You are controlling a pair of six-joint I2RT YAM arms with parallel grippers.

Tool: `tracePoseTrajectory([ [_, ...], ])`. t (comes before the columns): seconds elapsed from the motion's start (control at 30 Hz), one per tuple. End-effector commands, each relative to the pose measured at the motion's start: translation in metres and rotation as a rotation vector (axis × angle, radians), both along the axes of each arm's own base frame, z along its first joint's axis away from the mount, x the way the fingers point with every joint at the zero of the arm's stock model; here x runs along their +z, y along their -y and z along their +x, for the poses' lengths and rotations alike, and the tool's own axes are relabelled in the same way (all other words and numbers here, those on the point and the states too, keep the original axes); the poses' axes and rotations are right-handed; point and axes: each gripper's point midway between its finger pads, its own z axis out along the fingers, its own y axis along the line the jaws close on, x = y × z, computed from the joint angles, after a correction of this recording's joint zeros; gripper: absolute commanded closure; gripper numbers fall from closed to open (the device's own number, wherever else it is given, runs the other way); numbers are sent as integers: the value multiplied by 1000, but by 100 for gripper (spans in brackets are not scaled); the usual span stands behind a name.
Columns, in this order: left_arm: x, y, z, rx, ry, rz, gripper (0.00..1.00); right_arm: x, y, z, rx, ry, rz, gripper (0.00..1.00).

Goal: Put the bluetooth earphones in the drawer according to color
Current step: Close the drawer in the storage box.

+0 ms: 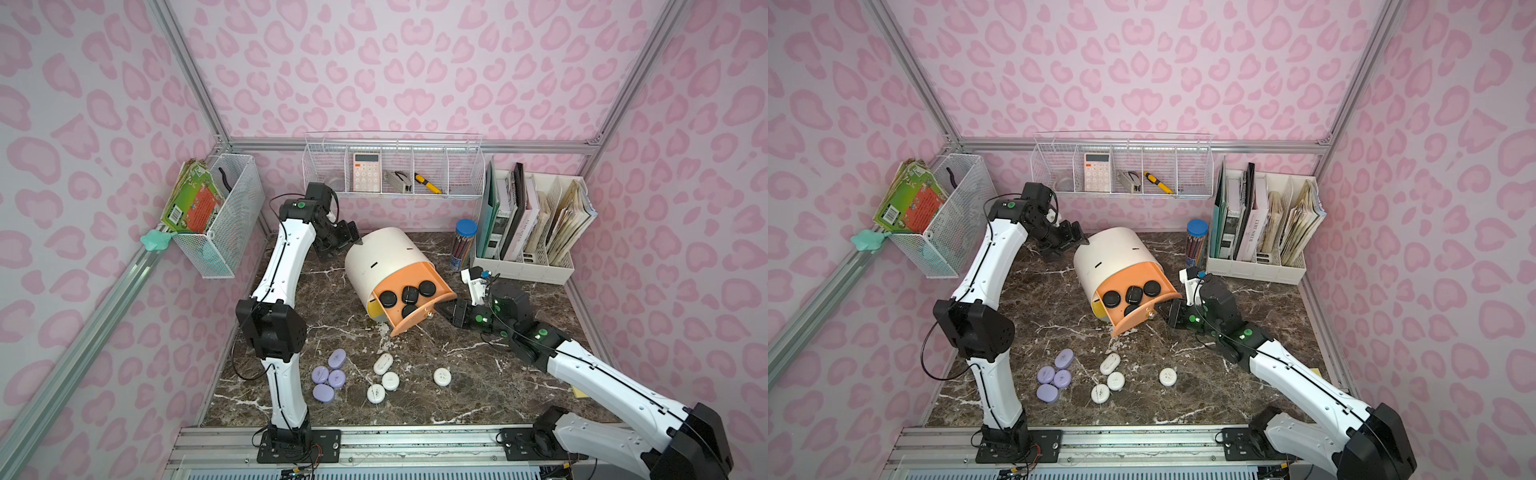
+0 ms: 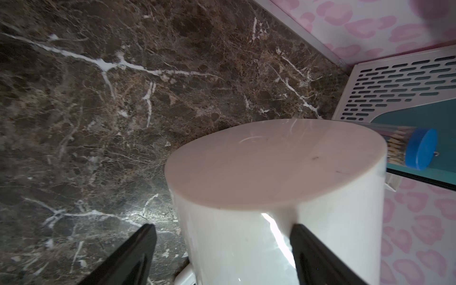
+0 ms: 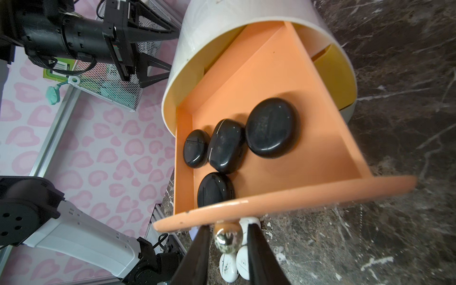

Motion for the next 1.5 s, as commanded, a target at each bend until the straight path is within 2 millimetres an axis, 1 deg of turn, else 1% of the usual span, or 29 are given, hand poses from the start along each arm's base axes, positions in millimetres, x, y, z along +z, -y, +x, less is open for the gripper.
tracePoseTrajectory([
  [0.0, -17, 3, -13, -38, -69, 3, 13, 24, -9, 12, -7, 69, 57, 72],
  [0.2, -32, 6, -23, -50, -90, -18, 14, 34, -24, 25, 4, 91, 68, 72],
  [0.37, -38, 8, -30, -60, -100, -27, 15, 29, -35, 39, 3, 92, 66, 73],
  [0.43, -40, 9, -33, -65, -103, -26, 15, 28, -40, 45, 4, 88, 69, 73],
  [0.53, -40, 9, -35, -67, -99, -24, 15, 31, -49, 53, 3, 93, 87, 74],
  [0.73, -39, 10, -36, -72, -97, -28, 15, 35, -58, 70, -23, 107, 109, 74],
  [0.97, -35, 12, -39, -77, -90, -37, 15, 26, -48, 90, -121, 97, 104, 75],
  [1.1, -32, 14, -42, -82, -83, -47, 15, 24, -50, 98, -128, 93, 119, 75],
  [1.23, -27, 17, -47, -87, -75, -58, 15, 27, -52, 103, -139, 97, 130, 75],
  [1.33, -23, 19, -51, -93, -70, -68, 15, 28, -53, 105, -145, 96, 141, 75],
  [1.4, -20, 19, -54, -94, -66, -69, 15, 30, -53, 102, -140, 98, 143, 76],
  [1.47, -15, 17, -59, -93, -55, -64, 15, 31, -49, 95, -143, 99, 136, 76],
])
